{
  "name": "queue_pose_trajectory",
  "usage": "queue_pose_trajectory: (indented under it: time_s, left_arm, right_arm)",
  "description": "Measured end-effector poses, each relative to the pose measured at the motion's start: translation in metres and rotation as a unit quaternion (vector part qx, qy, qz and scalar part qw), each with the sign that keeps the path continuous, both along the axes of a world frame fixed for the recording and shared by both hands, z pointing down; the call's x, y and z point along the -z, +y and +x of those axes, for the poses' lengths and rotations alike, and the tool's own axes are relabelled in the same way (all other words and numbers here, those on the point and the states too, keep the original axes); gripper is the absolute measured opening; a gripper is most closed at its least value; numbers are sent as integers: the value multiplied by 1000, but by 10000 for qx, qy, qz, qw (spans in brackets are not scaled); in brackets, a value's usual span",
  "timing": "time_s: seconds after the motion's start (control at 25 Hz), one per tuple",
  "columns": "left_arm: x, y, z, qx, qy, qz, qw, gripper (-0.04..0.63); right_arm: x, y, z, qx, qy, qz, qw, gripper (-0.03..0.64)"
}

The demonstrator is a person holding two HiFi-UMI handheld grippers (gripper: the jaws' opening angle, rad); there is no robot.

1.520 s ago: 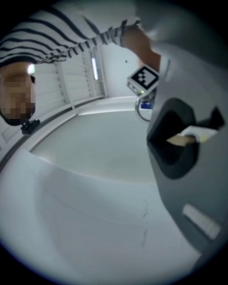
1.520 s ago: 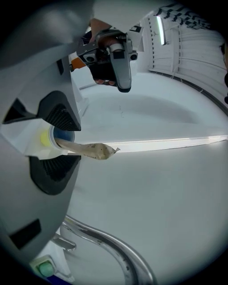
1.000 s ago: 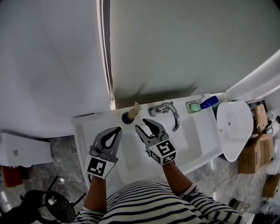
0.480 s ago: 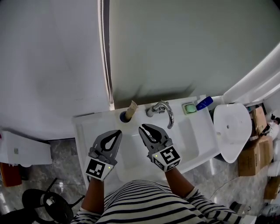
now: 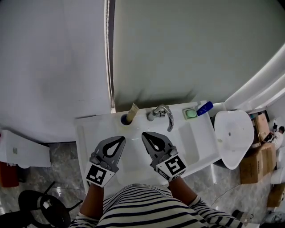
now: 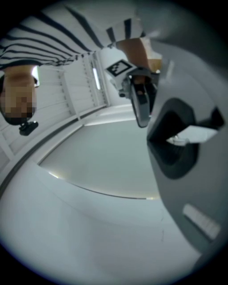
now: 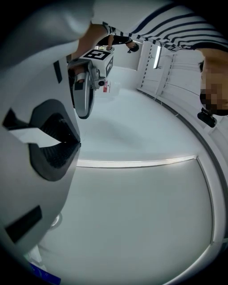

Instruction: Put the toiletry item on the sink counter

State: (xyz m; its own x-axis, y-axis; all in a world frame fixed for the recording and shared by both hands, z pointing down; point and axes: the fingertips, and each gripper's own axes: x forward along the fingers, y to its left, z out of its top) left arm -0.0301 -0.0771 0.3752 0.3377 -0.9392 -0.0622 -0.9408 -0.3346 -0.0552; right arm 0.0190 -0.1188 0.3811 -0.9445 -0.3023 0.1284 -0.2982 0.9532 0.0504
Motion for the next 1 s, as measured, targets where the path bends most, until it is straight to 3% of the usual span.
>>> queue_pose_trajectory:
  time_s: [0.56, 1.0]
  left_arm:
    - [4, 12, 13, -108, -44, 65, 9999, 6]
    - [-1, 17, 17, -152, -70, 32, 9999, 6]
  right_arm:
    - [18, 21, 10, 153, 18, 249, 9996, 8]
    - [11, 27, 13, 135, 170, 165, 9996, 6]
